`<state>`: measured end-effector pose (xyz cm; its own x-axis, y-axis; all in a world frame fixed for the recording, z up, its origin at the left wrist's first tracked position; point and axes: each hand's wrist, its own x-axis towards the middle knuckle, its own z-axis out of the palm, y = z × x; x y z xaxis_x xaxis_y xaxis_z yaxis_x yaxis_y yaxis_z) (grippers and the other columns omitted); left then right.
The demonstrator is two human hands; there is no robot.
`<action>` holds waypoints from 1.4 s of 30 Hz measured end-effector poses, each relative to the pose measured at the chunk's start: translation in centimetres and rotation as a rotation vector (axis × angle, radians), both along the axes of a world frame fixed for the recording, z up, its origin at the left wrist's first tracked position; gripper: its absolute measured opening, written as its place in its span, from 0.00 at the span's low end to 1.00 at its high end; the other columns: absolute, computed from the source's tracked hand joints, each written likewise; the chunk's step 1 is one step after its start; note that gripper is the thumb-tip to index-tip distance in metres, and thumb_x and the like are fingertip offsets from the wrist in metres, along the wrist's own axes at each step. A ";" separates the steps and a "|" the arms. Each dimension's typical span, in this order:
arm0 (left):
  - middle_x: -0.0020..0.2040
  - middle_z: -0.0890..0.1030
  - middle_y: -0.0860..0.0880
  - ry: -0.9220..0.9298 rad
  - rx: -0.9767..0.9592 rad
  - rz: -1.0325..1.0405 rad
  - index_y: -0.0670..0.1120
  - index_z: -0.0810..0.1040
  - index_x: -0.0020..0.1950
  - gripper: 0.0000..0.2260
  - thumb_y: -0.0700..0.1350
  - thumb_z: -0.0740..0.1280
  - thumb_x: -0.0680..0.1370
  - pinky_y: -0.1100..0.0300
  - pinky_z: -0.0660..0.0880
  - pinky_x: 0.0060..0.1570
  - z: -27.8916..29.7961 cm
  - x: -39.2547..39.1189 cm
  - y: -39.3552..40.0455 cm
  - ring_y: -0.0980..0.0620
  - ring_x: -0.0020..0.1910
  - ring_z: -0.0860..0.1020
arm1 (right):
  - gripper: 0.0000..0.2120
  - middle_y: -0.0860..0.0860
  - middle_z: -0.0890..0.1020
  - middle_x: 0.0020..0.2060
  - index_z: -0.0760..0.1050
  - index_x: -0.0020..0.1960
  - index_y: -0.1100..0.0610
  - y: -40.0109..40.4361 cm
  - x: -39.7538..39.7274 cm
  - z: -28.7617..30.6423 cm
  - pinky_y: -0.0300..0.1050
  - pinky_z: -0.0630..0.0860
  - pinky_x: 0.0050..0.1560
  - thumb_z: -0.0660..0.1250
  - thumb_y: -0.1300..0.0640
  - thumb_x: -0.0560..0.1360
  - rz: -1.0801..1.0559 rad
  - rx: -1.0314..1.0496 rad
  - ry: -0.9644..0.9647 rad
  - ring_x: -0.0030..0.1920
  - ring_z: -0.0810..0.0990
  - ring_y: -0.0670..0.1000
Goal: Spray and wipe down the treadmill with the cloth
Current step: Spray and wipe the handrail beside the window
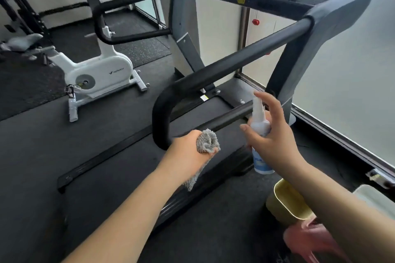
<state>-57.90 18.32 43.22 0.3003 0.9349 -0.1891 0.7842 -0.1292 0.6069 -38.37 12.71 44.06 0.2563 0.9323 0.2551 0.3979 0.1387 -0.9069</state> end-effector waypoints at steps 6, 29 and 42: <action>0.47 0.79 0.58 0.002 -0.010 -0.112 0.58 0.74 0.55 0.15 0.62 0.68 0.72 0.56 0.76 0.48 1.1 -6.2 -0.1 0.56 0.47 0.77 | 0.34 0.56 0.78 0.44 0.60 0.63 0.26 -2.7 -7.3 0.6 0.52 0.84 0.38 0.72 0.60 0.75 -0.118 0.014 -0.009 0.36 0.82 0.62; 0.45 0.77 0.58 -0.075 0.163 -0.010 0.54 0.75 0.55 0.15 0.59 0.68 0.73 0.61 0.67 0.42 3.6 -30.6 9.1 0.55 0.44 0.73 | 0.33 0.62 0.79 0.45 0.64 0.62 0.27 3.3 -31.2 2.2 0.60 0.83 0.41 0.71 0.62 0.75 -0.133 0.039 0.024 0.39 0.79 0.68; 0.39 0.74 0.60 -0.162 0.154 -0.104 0.53 0.72 0.49 0.12 0.58 0.68 0.74 0.66 0.64 0.36 5.7 -38.3 19.5 0.57 0.40 0.72 | 0.32 0.56 0.79 0.43 0.62 0.62 0.27 11.2 -39.8 2.7 0.44 0.82 0.36 0.70 0.61 0.76 -0.293 0.039 0.047 0.35 0.82 0.61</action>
<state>-96.25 37.85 48.91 0.4113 0.9114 0.0115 0.6559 -0.3047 0.6906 -78.19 23.87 46.73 0.5258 0.8065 0.2704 0.3837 0.0588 -0.9216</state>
